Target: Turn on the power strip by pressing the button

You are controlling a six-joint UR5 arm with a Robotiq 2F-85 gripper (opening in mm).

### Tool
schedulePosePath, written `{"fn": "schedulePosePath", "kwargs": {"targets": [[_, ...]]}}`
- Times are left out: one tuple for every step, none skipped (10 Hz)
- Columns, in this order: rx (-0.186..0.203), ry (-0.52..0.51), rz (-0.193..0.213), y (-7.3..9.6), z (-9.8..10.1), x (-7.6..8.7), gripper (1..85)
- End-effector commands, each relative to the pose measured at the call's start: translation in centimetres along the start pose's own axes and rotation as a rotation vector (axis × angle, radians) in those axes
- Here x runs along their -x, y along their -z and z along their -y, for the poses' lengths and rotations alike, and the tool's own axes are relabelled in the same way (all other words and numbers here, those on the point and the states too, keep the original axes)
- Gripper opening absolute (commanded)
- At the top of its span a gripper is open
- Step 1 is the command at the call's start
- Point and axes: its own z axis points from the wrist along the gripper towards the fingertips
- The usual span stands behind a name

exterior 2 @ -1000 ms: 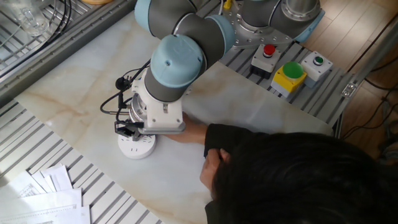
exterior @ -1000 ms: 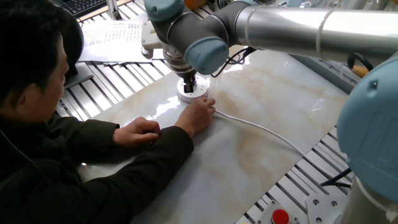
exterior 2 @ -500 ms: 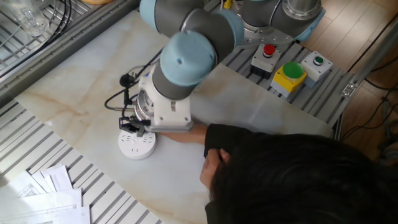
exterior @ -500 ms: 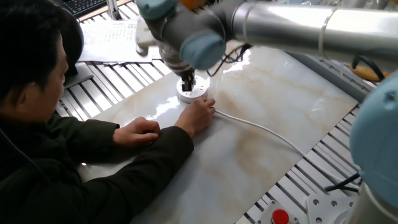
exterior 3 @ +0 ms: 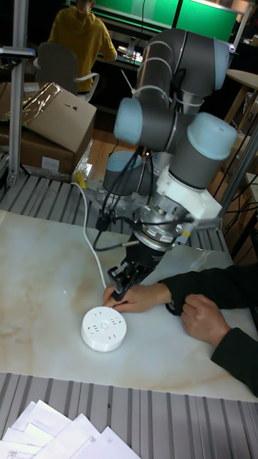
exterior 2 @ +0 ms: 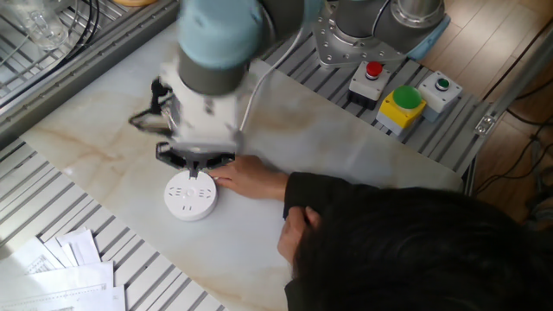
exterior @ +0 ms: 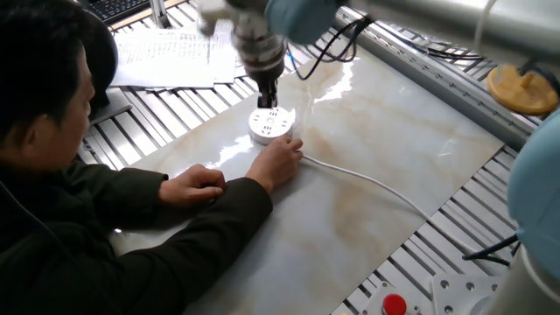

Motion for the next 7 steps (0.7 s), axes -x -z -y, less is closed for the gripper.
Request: {"fn": "schedulePosePath", "kwargs": {"targets": [[0.065,-0.21,0.085,1.4,0.5,0.0,1.0],[0.059,-0.23,0.097,1.2,0.8,0.0,1.0],[0.059,-0.235,0.1,1.1,0.8,0.1,1.0],[0.058,-0.242,0.107,1.1,0.9,0.3,1.0],[0.06,-0.246,0.116,1.0,0.9,0.7,1.0],[0.057,-0.248,0.122,0.9,1.0,0.9,1.0],[0.055,-0.247,0.128,0.7,1.1,1.1,1.0]]}}
